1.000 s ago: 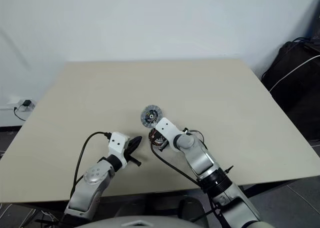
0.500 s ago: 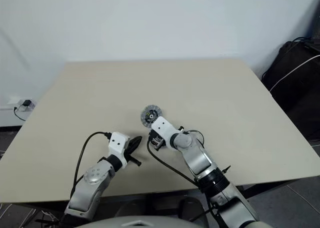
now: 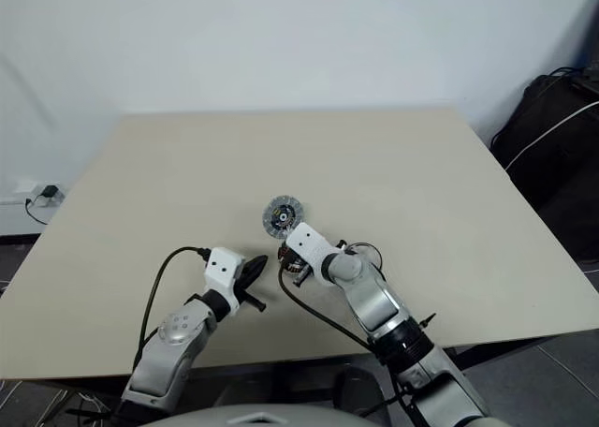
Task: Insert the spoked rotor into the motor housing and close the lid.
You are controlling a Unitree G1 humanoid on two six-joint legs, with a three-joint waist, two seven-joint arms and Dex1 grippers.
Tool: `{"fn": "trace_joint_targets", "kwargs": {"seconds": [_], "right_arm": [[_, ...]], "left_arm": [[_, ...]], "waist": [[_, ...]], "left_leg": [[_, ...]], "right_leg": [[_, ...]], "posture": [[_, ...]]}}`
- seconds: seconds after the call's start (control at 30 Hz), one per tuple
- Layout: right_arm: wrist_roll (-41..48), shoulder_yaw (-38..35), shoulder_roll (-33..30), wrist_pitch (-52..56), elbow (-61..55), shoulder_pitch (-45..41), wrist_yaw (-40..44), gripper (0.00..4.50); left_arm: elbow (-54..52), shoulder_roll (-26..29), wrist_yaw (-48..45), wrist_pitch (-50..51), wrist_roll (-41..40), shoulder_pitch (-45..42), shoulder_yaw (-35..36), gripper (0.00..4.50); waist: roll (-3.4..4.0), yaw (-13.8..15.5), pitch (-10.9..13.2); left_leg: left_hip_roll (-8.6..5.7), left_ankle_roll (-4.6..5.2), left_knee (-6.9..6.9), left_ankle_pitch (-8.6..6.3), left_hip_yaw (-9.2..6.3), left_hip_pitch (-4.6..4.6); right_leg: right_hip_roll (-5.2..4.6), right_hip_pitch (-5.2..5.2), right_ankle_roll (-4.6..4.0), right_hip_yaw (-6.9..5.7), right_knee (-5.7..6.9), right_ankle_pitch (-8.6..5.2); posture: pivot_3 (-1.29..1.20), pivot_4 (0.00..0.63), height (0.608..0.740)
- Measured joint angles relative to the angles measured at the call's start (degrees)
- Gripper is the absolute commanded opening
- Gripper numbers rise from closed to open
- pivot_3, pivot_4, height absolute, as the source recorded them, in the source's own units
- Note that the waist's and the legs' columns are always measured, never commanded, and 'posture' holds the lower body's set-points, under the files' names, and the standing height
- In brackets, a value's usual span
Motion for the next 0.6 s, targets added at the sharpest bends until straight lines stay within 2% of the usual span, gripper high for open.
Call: {"fn": "trace_joint_targets", "kwargs": {"seconds": [0.27, 0.6], "right_arm": [[0.1, -0.7, -0.4, 0.0, -1.0, 0.9, 0.0, 0.03], [1.0, -2.8, 2.7, -1.4, -1.4, 0.9, -1.8, 0.03]], "left_arm": [[0.0, 0.1, 0.0, 0.1, 0.0, -0.1, 0.0, 0.0], [0.2, 0.1, 0.0, 0.2, 0.0, -0.2, -0.1, 0.0]], "waist": [[0.0, 0.0, 0.0], [0.0, 0.0, 0.0]], "left_leg": [[0.0, 0.0, 0.02, 0.0, 0.0, 0.0], [0.0, -0.02, 0.03, 0.02, 0.0, 0.0]], "right_leg": [[0.0, 0.0, 0.01, 0.0, 0.0, 0.01], [0.02, 0.01, 0.02, 0.01, 0.03, 0.02]], "posture": [[0.0, 0.0, 0.74], [0.0, 0.0, 0.74]]}}
